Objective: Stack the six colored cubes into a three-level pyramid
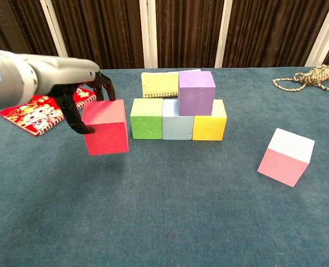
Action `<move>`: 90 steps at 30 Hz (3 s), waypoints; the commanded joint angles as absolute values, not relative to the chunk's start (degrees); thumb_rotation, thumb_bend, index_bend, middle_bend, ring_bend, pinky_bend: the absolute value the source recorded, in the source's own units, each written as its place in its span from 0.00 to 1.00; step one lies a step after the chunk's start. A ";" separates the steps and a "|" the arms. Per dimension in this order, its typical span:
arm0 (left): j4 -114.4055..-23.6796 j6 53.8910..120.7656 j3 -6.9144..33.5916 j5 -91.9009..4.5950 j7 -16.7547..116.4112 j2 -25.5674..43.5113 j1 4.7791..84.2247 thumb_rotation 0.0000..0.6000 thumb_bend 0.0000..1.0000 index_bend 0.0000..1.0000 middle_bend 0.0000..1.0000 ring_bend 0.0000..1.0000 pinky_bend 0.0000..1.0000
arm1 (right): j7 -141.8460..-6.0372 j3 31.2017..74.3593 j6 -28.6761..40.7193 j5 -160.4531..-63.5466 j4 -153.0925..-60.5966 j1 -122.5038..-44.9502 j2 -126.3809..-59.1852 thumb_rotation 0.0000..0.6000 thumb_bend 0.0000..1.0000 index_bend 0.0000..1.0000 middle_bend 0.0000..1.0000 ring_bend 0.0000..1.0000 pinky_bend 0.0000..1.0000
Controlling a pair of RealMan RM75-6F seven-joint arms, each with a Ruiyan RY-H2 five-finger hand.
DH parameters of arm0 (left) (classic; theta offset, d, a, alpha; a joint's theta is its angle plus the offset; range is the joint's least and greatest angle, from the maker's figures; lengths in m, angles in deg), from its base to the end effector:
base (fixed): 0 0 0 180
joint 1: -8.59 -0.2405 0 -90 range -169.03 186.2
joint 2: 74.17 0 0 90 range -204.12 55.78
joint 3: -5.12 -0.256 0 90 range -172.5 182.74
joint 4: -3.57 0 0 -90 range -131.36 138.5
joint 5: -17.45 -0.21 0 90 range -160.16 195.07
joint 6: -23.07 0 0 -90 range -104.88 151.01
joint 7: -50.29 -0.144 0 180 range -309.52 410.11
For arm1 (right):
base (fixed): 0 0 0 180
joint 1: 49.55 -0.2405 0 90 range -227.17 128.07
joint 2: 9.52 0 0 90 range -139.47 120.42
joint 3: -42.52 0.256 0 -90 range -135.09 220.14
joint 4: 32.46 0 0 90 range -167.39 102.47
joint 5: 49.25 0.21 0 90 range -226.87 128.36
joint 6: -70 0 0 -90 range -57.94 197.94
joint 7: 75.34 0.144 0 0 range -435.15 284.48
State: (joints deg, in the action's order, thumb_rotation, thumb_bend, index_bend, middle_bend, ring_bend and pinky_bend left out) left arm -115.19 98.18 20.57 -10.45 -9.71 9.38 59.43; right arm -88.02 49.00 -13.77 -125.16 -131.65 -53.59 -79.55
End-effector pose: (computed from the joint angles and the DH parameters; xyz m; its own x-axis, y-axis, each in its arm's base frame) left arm -0.0657 0.2964 0.0212 0.5692 0.3232 0.7560 0.8211 -0.2706 -0.5025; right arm -0.2989 -0.1852 0.1289 0.3712 -0.0176 0.9284 -0.9161 0.1560 0.3693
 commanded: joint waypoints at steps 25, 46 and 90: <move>-101.10 79.31 9.96 -41.38 24.87 -5.61 49.18 1.00 0.44 0.29 0.34 0.06 0.10 | -90.20 48.73 -13.46 -124.24 -132.02 -53.83 -80.54 1.00 0.34 0.08 0.09 0.00 0.00; -91.58 76.36 6.99 -48.71 31.64 -5.30 47.31 1.00 0.43 0.29 0.33 0.06 0.10 | -90.04 48.56 -13.80 -124.85 -132.15 -53.78 -80.32 1.00 0.34 0.08 0.09 0.00 0.00; -109.86 90.28 10.24 -18.96 6.89 -7.85 47.36 1.00 0.18 0.13 0.16 0.00 0.09 | -88.31 48.31 -12.84 -124.98 -132.94 -53.87 -79.32 1.00 0.34 0.08 0.09 0.00 0.00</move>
State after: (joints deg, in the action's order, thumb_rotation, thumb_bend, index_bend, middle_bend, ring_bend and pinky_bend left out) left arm -108.17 89.06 9.51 -21.11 8.15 -7.52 46.73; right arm -88.29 48.31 -12.85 -124.98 -132.95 -53.87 -79.32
